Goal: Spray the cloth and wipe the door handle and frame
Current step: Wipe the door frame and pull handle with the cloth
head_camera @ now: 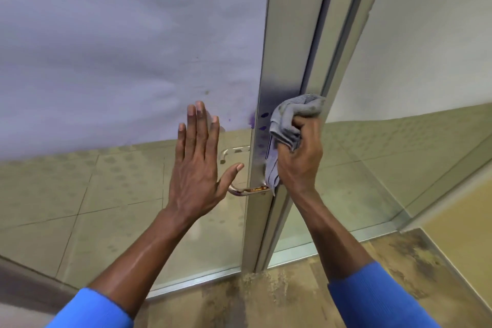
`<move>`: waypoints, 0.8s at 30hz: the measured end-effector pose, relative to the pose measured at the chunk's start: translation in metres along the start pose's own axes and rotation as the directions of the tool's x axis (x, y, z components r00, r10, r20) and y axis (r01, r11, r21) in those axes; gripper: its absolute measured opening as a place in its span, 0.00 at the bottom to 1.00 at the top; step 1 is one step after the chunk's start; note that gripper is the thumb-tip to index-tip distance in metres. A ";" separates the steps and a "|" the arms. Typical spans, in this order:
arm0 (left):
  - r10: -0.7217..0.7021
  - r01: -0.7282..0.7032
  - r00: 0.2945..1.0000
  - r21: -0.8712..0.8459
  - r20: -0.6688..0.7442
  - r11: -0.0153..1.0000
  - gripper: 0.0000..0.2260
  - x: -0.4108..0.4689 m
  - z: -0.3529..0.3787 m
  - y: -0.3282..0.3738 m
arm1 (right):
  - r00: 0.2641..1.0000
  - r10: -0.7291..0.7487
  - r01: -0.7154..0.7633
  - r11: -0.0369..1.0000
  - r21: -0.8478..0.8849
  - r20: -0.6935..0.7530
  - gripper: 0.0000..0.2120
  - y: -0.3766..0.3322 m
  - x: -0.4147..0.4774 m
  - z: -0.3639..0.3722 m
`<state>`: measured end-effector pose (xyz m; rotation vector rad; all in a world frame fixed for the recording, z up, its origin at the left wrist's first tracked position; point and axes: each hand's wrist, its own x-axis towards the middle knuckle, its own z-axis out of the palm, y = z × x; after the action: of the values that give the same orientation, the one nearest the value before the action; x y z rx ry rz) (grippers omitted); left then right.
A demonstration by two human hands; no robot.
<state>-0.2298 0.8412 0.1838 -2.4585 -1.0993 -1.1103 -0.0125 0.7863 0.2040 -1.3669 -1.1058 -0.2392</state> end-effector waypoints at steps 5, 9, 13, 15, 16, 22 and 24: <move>0.038 -0.038 0.999 0.032 0.016 0.999 0.44 -0.005 0.020 -0.032 | 0.961 -0.220 0.254 0.943 -0.216 0.167 0.14 0.016 0.003 0.016; 0.088 -0.089 0.996 0.066 0.016 0.994 0.43 -0.004 0.028 -0.045 | 0.849 -0.335 0.450 0.864 -0.226 0.409 0.12 0.038 -0.012 0.009; 0.141 -0.145 0.989 0.159 0.033 0.977 0.41 -0.006 0.033 -0.055 | 0.803 -0.345 0.513 0.815 -0.270 0.486 0.07 0.055 -0.028 -0.003; 0.153 -0.157 0.987 0.188 0.039 0.969 0.40 -0.006 0.035 -0.058 | 0.859 -0.336 0.467 0.824 -0.322 0.387 0.05 0.054 -0.025 -0.005; 0.154 -0.159 0.987 0.195 0.039 0.968 0.40 -0.007 0.035 -0.059 | 0.892 -0.330 0.427 0.838 -0.339 0.307 0.06 0.050 -0.021 -0.003; 0.125 -0.127 0.992 0.239 0.022 0.963 0.39 -0.009 0.039 -0.056 | 0.920 -0.383 0.392 0.891 -0.230 0.083 0.17 0.019 0.021 0.014; 0.117 -0.118 0.993 0.261 0.021 0.958 0.39 -0.010 0.043 -0.055 | 0.890 -0.424 0.452 0.868 -0.204 0.169 0.18 0.022 0.019 0.014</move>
<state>-0.2498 0.8942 0.1416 -2.2873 -1.0138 -0.8633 0.0059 0.8129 0.2004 -1.3343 -1.5253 -0.6490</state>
